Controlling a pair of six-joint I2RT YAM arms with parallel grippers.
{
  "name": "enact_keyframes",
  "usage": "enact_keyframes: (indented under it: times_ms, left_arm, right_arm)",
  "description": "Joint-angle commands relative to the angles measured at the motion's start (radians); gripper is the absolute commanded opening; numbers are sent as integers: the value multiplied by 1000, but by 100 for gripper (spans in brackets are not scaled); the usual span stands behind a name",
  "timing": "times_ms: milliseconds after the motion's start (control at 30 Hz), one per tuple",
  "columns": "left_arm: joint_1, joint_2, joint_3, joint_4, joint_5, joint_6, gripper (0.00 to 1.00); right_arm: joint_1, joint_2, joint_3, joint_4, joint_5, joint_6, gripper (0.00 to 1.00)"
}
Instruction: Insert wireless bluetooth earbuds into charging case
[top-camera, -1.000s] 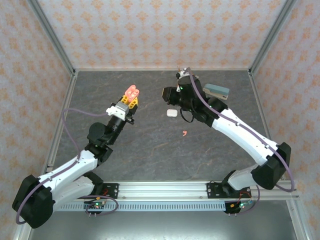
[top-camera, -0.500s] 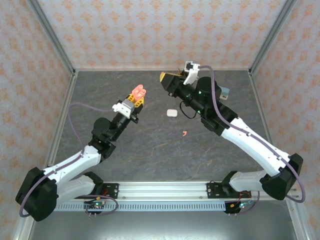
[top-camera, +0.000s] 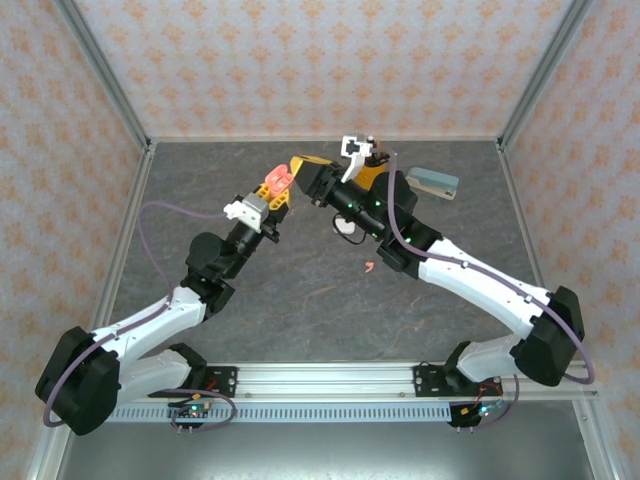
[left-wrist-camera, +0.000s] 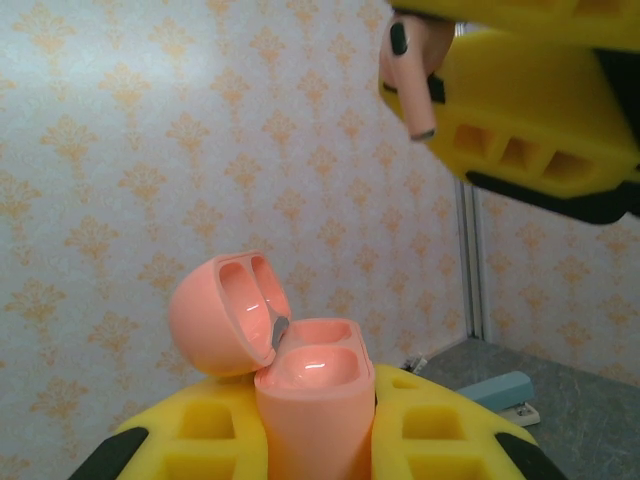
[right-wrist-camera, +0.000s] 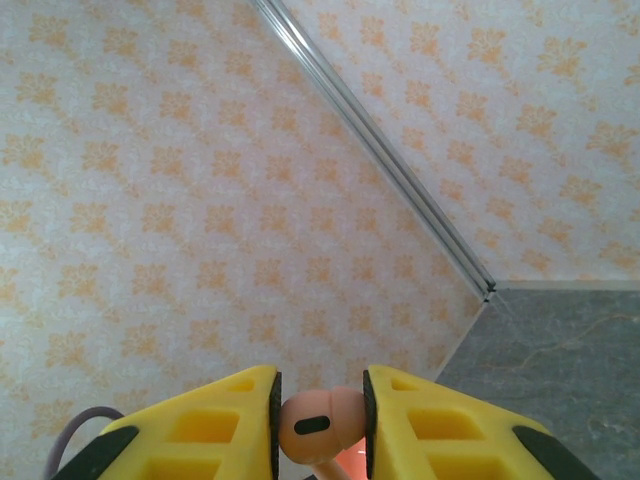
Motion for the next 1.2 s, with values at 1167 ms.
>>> enact_keyframes:
  times_ms: [1167]
  left_arm:
    - [-3, -1, 27, 77, -23, -11, 0]
  right_arm:
    - [132, 155, -37, 213, 281, 24, 25]
